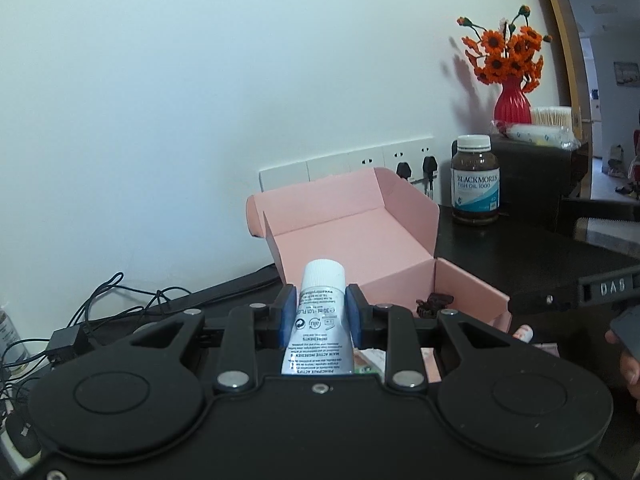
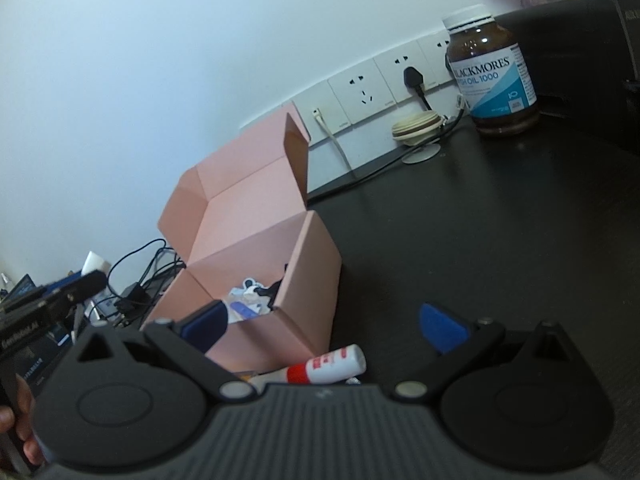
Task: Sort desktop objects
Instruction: 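Lift the white tube with the left gripper toward the pink box, then lower the white tube into the pink box and open the left gripper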
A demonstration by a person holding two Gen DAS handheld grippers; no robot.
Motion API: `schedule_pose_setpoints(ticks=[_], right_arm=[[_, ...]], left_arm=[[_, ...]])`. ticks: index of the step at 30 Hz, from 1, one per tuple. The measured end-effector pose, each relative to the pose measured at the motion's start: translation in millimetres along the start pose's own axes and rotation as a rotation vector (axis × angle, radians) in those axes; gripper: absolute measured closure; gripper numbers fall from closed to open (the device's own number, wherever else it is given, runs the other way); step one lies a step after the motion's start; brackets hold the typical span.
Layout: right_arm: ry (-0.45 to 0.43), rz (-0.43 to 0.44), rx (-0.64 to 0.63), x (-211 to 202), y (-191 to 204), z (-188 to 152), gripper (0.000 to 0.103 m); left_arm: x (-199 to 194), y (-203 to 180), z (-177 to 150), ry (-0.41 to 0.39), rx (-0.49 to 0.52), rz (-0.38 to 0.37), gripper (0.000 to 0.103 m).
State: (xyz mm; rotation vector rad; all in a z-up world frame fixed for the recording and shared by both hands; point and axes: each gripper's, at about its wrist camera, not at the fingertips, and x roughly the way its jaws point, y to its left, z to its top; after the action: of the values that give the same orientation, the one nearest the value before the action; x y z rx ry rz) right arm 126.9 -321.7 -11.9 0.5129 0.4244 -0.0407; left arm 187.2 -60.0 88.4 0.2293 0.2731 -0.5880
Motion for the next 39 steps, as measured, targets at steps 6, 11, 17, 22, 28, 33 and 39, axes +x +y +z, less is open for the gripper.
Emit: schedule_pose_setpoints(ticks=[6,11,17,22,28,33,39], right_arm=[[0.003,0.007,0.010,1,-2,1,0.001],[0.002,0.011,0.016,1,-4,1,0.001],[0.004,0.022,0.018,1,-5,2,0.001],[0.006,0.026,0.033,2,-7,3,0.001],[0.018,0.039,0.047,4,-9,4,0.001],[0.017,0.044,0.050,4,-10,4,0.001],[0.017,0.045,0.059,3,-10,4,0.001]], left_arm=[[24,-4,16,0.017,-0.019,-0.067,0.076],[54,-26,15,0.057,0.033,-0.066,0.076],[85,-48,11,0.110,0.084,-0.064,0.076],[100,-52,2,0.166,0.098,-0.060,0.076],[117,-57,-8,0.232,0.114,-0.055,0.076],[130,-60,-15,0.287,0.123,-0.051,0.076],[135,-54,-17,0.315,0.077,-0.064,0.075]])
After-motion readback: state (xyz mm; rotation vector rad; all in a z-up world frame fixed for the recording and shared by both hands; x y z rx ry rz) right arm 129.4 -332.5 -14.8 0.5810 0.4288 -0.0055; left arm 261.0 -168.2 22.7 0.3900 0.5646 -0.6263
